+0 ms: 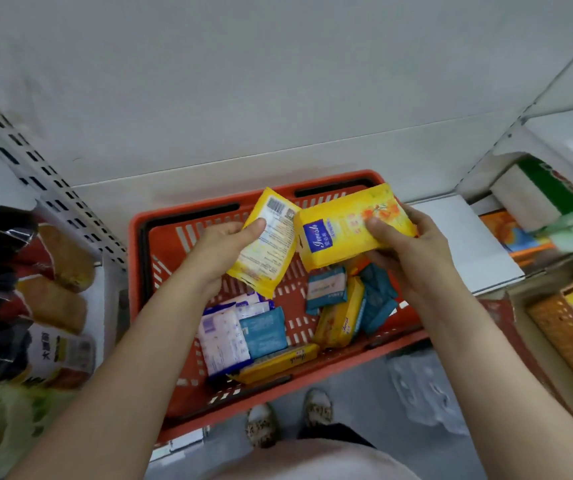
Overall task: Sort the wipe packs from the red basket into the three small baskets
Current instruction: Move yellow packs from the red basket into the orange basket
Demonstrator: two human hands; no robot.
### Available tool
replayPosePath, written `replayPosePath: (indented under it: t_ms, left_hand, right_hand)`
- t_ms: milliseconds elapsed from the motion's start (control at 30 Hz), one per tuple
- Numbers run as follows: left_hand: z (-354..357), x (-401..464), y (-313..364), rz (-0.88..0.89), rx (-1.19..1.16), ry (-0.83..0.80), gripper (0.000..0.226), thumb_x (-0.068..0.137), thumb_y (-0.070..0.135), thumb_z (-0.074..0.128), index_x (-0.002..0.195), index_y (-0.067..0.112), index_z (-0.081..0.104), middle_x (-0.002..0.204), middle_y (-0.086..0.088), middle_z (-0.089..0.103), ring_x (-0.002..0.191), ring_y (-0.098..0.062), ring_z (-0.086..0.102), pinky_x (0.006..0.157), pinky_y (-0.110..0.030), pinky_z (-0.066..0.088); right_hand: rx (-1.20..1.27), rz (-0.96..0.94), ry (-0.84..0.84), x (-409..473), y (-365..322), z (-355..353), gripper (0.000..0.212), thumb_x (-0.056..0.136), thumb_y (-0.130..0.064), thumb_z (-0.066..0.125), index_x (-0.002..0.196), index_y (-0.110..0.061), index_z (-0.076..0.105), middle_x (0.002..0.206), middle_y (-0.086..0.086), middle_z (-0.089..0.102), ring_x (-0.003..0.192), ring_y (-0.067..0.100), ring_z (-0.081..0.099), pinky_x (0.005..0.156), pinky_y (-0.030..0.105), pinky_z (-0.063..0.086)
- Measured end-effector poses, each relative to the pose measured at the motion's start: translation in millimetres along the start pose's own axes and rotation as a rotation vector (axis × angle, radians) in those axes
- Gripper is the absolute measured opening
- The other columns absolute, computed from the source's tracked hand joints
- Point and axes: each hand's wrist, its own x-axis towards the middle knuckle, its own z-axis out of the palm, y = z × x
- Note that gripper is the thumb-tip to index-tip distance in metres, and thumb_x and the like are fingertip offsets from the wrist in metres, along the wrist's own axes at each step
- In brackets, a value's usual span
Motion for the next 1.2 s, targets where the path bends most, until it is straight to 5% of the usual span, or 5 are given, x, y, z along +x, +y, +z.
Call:
replayPosePath:
  t_ms: [333, 533, 667, 1000, 1200]
  left_hand:
    - [79.3, -44.7, 29.3, 0.086, -0.078, -0.035, 0.02, 0.086, 0.03, 0.073, 0.095, 0.014, 0.064, 0.088, -0.006, 0.077, 0.071, -0.015, 0.074, 0.051, -0.023, 0.054]
    - [184.3, -92.7, 34.4, 0.358, -0.005, 0.004, 0.059, 0.094, 0.019, 0.064, 0.146, 0.032, 0.041, 0.132, 0.001, 0.062, 0.106, -0.022, 0.069, 0.088, -0.041, 0.057]
    - [283.4, -141.7, 22.0, 0.374, -0.06, -0.163, 0.032, 0.095, 0.016, 0.063, 0.124, 0.03, 0.063, 0.113, -0.012, 0.071, 0.084, -0.024, 0.072, 0.071, -0.044, 0.06]
    - [512.7, -242.1, -36.7, 0.118, -0.161, -0.669, 0.033, 0.094, 0.039, 0.058, 0.116, 0.014, 0.058, 0.115, -0.014, 0.072, 0.106, -0.024, 0.07, 0.084, -0.031, 0.059]
    - [599.2, -239.2, -45.3, 0.205, 0.048, -0.51, 0.032, 0.092, 0.012, 0.067, 0.118, -0.003, 0.059, 0.089, -0.012, 0.075, 0.078, -0.019, 0.074, 0.064, -0.025, 0.06]
  right_hand:
    - [-0.037, -0.049, 0.07, -46.2, -10.3, -64.5, 0.031, 0.078, -0.018, 0.082, 0.102, -0.005, 0.067, 0.095, 0.01, 0.076, 0.085, 0.022, 0.075, 0.066, 0.029, 0.059]
    - [0.065, -0.145, 0.181, -84.4, -21.4, -170.5, 0.056, 0.077, -0.011, 0.082, 0.124, -0.017, 0.053, 0.103, 0.003, 0.07, 0.084, 0.019, 0.075, 0.066, 0.03, 0.059]
    - [0.191, -0.173, 0.23, -122.1, -22.6, -275.1, 0.064, 0.078, -0.008, 0.078, 0.126, -0.043, 0.053, 0.123, 0.0, 0.062, 0.096, 0.029, 0.072, 0.075, 0.047, 0.061]
    - [0.338, -0.173, 0.556, -211.9, -23.9, -504.3, 0.062, 0.081, -0.003, 0.075, 0.131, -0.016, 0.041, 0.118, 0.005, 0.064, 0.086, 0.019, 0.071, 0.056, 0.03, 0.059]
    - [0.365, -0.152, 0.653, -202.8, -19.4, -575.9, 0.057, 0.082, -0.013, 0.078, 0.127, -0.018, 0.044, 0.104, -0.001, 0.067, 0.068, 0.01, 0.072, 0.052, 0.028, 0.056]
